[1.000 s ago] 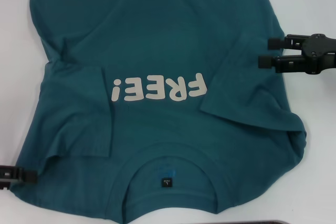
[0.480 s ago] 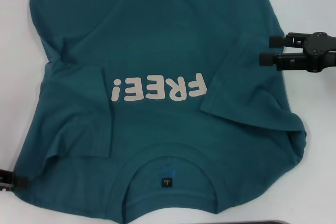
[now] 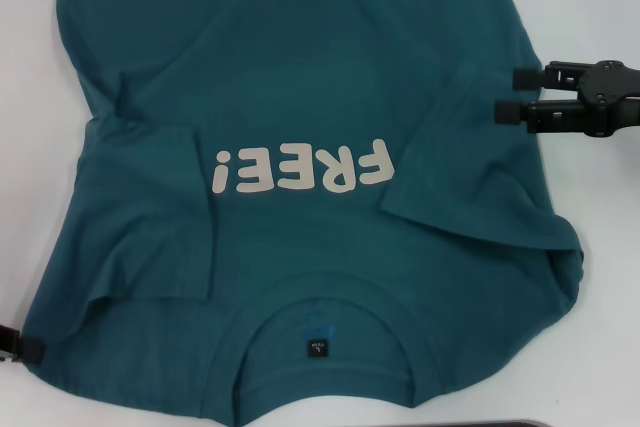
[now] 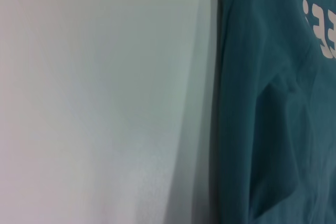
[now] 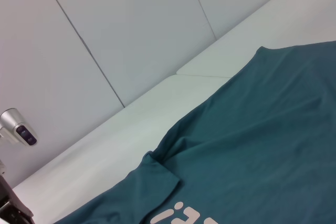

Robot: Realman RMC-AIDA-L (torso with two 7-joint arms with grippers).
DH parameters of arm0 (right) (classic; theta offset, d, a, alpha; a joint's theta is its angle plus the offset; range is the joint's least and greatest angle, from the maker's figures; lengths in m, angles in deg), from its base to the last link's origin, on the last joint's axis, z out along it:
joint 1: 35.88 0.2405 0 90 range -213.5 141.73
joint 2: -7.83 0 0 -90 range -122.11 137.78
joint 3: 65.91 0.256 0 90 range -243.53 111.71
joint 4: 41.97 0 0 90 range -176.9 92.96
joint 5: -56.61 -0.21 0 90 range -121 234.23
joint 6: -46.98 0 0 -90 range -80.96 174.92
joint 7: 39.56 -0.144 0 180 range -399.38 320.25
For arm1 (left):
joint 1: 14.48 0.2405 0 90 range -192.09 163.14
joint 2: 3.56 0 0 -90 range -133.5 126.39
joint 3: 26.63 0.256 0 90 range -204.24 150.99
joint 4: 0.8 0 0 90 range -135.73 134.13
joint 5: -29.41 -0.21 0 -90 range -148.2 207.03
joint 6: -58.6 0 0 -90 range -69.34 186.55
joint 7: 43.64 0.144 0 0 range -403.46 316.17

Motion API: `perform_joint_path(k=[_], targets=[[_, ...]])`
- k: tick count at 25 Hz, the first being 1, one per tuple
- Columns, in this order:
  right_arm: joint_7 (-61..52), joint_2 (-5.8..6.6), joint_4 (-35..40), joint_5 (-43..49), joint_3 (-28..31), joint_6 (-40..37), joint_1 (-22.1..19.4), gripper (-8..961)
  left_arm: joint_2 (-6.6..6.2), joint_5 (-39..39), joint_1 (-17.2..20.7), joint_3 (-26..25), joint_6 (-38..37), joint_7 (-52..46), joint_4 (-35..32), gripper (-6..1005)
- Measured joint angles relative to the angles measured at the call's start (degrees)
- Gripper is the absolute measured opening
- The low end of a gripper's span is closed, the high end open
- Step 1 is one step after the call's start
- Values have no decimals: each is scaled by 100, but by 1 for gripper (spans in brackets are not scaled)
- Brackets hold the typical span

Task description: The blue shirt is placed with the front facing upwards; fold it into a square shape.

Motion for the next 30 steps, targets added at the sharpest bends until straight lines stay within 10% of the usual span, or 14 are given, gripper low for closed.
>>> perform_joint_path(k=[8,23,30], targets=[[-146,35,3,33,-32,-9,-66,881,-19,37,-16,-41,-49,0,43,4],[-1864,547,78,792,-35,-494,-824,880,6,63,-85,-49,-17,63,54,3],[-1807,531,32,939,-66,-345,-1012,880,29,62,-105,-26,18,81,44,4]])
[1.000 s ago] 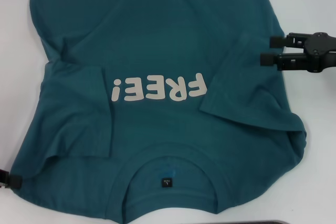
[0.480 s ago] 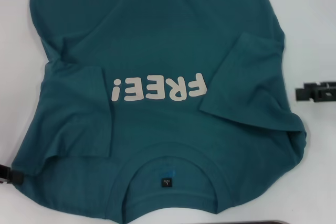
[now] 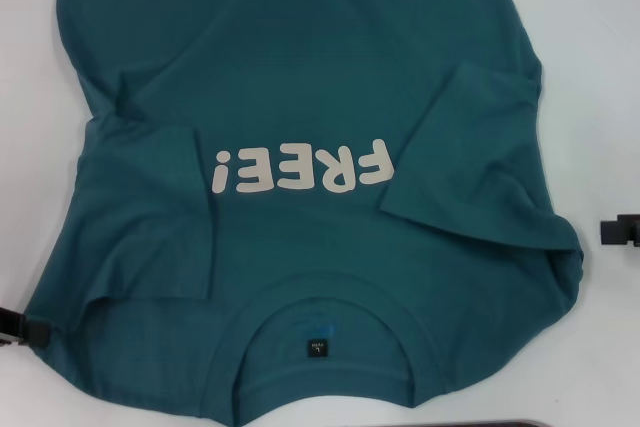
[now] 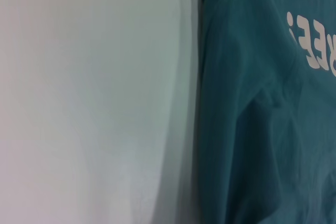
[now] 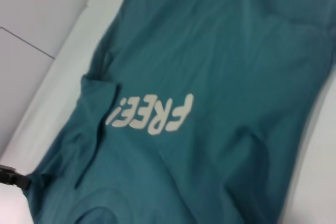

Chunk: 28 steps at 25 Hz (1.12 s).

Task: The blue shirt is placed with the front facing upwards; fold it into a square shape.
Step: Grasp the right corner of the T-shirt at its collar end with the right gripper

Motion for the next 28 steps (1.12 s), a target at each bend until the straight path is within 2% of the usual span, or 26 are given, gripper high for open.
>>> perform_joint_path(k=[4,6,13,20,28], targets=[[8,-145,-16,248,-32,117,143,880,0,-8,-4,5,3,6,-2,4],[17,-267,-15,527,-37,169,324,879,-1,-15,-4,3,3,6,-2,4],[51,-408,-26,871,-48,206,570,879,-3,-39,-40,9,-6,1,-1,4],[83,-419,-30,897,-217,120,618,879,-3,-44,-98,30,0,-18,-4,3],[211,-343,20,884,-237,-437,583,878,-3,-45,-124,30,12,-31,-22,3]])
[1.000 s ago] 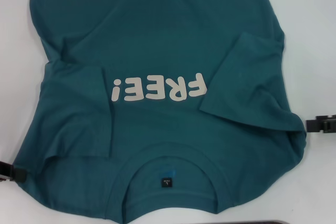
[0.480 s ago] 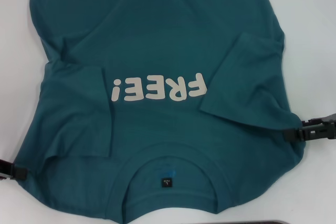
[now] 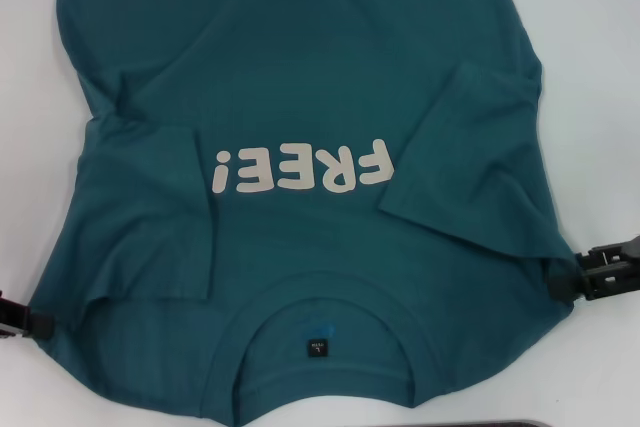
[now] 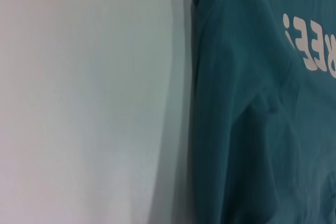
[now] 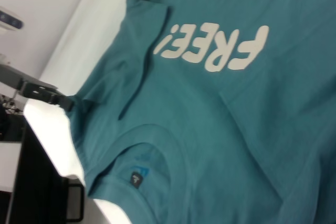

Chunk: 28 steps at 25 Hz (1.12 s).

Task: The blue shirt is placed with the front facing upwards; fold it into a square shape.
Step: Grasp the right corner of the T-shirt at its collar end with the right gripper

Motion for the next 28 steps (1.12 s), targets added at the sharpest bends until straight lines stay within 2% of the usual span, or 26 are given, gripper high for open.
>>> perform_joint_path(k=[14,28], targets=[[-160,124,-42,48,12,91,-70,877,9,1,-52,-13,18,2,-14,4],[-168,55,-44,321,22,193,-46,862,9,1,-83,-3,59,7,-13,3]])
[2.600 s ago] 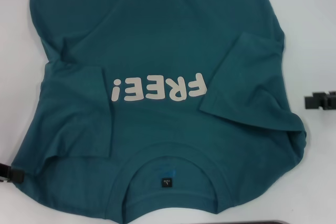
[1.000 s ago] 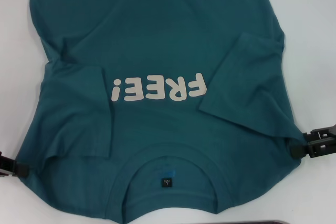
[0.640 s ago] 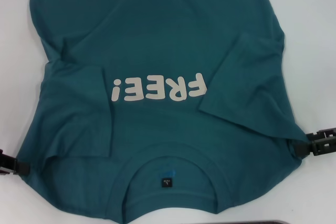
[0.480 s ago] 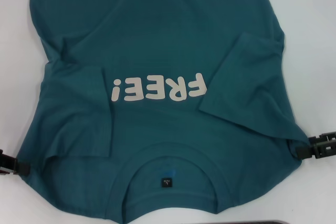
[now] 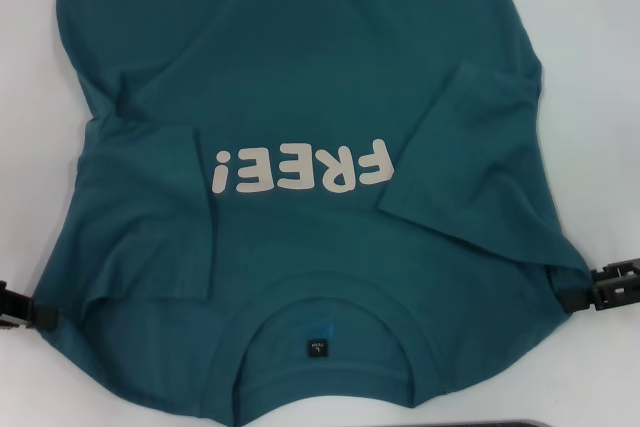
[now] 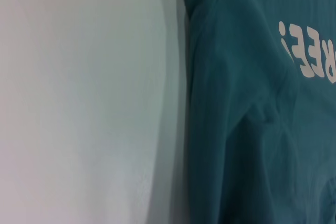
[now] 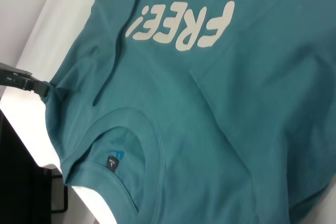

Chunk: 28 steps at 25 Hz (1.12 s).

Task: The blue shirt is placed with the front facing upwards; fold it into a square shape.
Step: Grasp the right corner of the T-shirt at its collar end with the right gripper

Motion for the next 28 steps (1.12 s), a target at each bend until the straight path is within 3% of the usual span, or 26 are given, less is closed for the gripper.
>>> perform_joint_path(k=[4,10,21,23,28], targets=[[34,1,2,0,-168,2,34,807,0,0,-30,2,2,-21,4,3],[-12,-11,9,0,-282,68,48,595,-10,0,-48,2,3,-25,0,4],[-61,-33,43,0,-287,147,56,344,-18,0,-68,2,-4,-30,0,4],[-64,-32,39,0,-289,156,54,135,-18,0,-69,2,-5,-30,-1,4],[-56,-26,51,-12,-206,192,-14,47,-31,0,-83,3,-11,-18,0,4]])
